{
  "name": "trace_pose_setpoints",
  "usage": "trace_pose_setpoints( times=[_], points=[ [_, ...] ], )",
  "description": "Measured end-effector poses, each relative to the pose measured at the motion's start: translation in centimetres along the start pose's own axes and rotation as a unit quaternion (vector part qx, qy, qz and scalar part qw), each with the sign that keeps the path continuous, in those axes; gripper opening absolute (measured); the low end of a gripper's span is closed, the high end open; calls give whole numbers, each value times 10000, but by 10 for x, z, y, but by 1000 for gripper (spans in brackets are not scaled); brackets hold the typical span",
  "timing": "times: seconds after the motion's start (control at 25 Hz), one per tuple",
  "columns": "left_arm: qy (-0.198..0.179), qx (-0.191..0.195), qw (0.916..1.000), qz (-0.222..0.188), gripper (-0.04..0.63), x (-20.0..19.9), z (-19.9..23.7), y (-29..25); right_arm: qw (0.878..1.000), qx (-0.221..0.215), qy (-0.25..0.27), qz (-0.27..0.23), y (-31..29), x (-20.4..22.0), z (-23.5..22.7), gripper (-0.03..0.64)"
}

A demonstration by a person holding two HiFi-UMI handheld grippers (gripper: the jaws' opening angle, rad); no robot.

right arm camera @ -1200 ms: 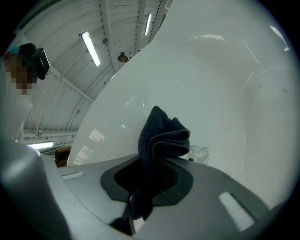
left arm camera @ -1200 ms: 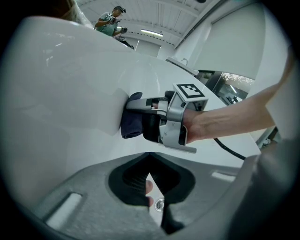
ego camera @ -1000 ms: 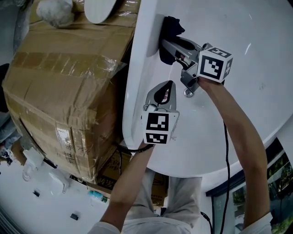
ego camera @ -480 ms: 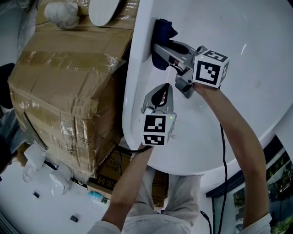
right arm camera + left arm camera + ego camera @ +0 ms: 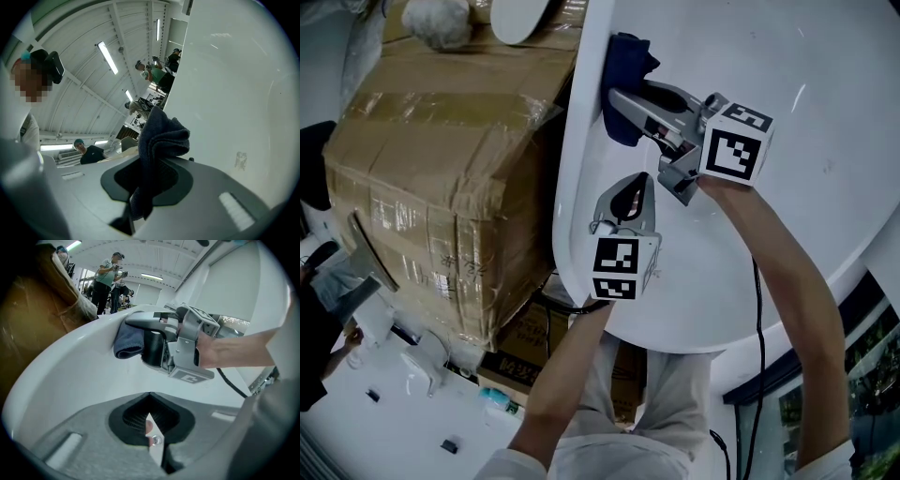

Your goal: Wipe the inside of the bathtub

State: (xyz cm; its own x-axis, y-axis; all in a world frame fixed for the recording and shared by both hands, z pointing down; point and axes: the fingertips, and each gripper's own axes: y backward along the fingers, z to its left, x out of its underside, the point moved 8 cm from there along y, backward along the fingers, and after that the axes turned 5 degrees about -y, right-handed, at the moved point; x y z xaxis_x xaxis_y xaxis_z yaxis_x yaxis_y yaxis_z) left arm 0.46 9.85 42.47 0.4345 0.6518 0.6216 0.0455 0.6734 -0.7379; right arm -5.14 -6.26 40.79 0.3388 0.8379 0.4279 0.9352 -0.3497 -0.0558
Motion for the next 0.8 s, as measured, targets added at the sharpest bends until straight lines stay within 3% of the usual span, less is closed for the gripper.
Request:
trace_pose_setpoints(
  times=[0.28, 0.8],
  points=[
    [-45, 40, 10000, 63, -2, 7, -3, 7, 9998, -20, -95, -169, 18, 9, 5, 51],
    [47, 90, 9997, 211, -2, 32, 2, -7, 9942, 882, -496, -356, 60, 57, -59, 51]
  ],
)
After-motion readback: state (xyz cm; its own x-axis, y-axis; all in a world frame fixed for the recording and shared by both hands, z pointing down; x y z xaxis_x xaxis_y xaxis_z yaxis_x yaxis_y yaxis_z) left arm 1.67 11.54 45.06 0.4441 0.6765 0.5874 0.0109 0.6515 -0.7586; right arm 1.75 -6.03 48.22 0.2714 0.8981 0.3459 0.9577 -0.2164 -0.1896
